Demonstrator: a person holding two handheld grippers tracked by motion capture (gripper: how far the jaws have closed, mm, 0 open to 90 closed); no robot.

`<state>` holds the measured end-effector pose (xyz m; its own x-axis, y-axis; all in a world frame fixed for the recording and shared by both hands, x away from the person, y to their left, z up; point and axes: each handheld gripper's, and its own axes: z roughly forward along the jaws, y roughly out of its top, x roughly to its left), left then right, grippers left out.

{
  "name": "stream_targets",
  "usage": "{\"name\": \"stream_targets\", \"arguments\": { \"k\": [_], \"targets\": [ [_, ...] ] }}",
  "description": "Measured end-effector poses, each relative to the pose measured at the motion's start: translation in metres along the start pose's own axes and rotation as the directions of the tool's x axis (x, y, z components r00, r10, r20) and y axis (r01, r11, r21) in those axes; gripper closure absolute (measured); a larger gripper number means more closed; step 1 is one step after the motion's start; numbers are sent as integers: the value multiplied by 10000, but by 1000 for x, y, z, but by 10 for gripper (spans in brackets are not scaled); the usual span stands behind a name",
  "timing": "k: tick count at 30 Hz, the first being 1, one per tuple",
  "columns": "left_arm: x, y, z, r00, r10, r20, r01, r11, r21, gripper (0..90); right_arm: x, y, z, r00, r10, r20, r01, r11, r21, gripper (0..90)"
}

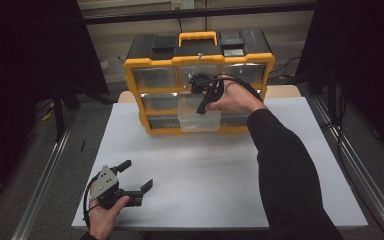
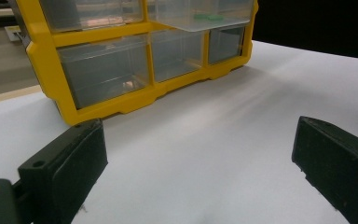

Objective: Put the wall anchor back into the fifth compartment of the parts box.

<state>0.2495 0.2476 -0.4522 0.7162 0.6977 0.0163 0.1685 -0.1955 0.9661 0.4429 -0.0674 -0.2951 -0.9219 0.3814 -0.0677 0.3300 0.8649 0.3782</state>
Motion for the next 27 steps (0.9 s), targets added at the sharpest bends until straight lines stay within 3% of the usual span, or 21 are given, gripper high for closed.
{"name": "stream_targets", "arguments": {
  "k": [1,3,7,8,12,17,22,27],
  "targets": [
    [0,0,0,10000,-6,39,6,10000,-9,31,1,0,2,9996,282,5,-281,9996,-26,848],
    [0,0,0,10000,-16,33,16,10000,-55,31,0,0,3,9999,100,-64,-100,9999,-24,848],
    [0,0,0,9999,-77,64,78,9999,-83,31,1,1,7,9994,338,-19,-337,9994,74,848],
    [0,0,0,9999,-142,58,143,9999,-90,31,-1,0,8,10000,79,-60,-79,9999,137,848],
    [-2,0,0,9999,-127,26,128,9999,-101,31,1,1,11,9996,270,8,-270,9995,144,848],
    [-1,0,0,9999,-113,29,113,9999,-108,31,0,-1,13,9999,164,-46,-162,9992,378,847],
    [-1,0,0,9999,-117,14,117,9999,-102,31,1,0,13,9999,154,33,-155,9995,275,839],
    [-1,0,0,9999,-109,31,110,9999,-105,31,2,1,12,9998,48,208,-53,9997,246,756]
  ]
}}
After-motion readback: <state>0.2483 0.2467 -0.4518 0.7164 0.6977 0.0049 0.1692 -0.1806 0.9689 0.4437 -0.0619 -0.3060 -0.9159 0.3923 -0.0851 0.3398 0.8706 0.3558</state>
